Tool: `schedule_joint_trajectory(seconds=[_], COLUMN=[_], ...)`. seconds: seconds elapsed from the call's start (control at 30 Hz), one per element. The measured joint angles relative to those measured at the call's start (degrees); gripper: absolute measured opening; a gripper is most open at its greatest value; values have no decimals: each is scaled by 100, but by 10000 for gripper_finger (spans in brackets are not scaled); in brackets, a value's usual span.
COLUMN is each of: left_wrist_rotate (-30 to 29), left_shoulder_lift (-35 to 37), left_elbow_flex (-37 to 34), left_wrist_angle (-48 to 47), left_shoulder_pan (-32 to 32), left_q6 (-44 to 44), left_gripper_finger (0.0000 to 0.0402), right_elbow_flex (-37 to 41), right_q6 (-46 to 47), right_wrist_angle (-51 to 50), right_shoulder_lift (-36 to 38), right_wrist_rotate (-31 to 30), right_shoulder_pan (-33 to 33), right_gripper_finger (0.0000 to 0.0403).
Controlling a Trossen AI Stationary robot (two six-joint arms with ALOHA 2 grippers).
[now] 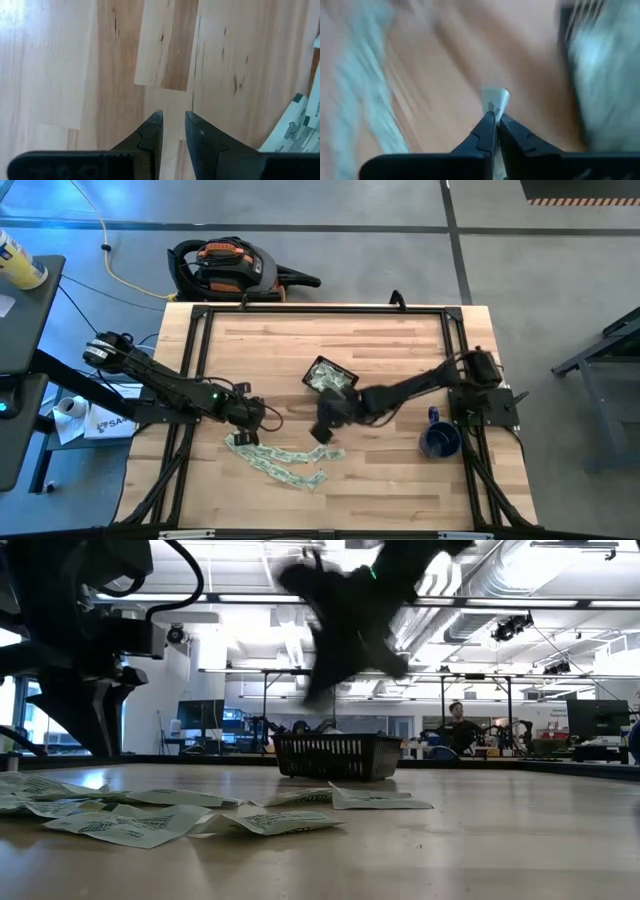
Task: Pick and place Stevia / Truvia into bins
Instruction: Put the stevia packet into the black bin
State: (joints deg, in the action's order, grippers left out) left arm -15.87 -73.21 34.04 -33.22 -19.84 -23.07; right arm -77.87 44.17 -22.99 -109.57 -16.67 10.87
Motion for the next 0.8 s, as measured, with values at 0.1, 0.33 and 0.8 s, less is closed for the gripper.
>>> schedule_joint_trajectory(seconds=[0.1, 0.33, 0.8], left_wrist_rotate=[-11, -23, -36], left_shoulder_lift=[0, 0, 0], left_elbow_flex=[0, 0, 0], left_wrist_angle=[59, 50, 20], left_shoulder_pan=[0, 0, -2], left_q6=[2, -88, -291], left_gripper_finger=[115, 115, 115], right_elbow_flex=[-645, -772, -745], right_q6=[-600, -1741, -2039], right_wrist_angle=[-573, -995, -635], right_shoulder_lift=[21, -32, -632], right_wrist_rotate=[-421, 129, 1275], right_shoulder_pan=[-282, -1487, -1739], right_gripper_finger=[4, 3, 18])
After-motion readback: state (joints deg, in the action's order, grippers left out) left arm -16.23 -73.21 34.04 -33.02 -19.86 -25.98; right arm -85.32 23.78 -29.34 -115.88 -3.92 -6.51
